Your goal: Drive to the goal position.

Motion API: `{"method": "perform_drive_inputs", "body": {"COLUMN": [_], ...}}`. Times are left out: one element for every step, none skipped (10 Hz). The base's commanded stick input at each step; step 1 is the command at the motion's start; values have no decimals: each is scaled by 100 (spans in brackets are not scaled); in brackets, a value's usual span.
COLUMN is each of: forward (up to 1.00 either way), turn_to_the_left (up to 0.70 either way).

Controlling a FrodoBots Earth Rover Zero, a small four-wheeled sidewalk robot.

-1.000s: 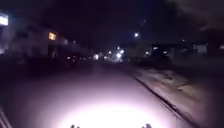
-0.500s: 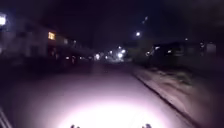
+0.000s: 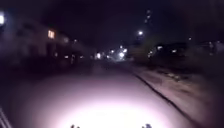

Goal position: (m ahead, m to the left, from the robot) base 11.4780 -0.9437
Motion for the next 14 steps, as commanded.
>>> {"method": "perform_drive_inputs", "body": {"forward": [100,100,100,100,100,100,100,100,100,100,100,100,100,100], "turn_to_the_left": [-27,-28,-7,0,0,0,0,0,0,0,0,0,0,-24]}}
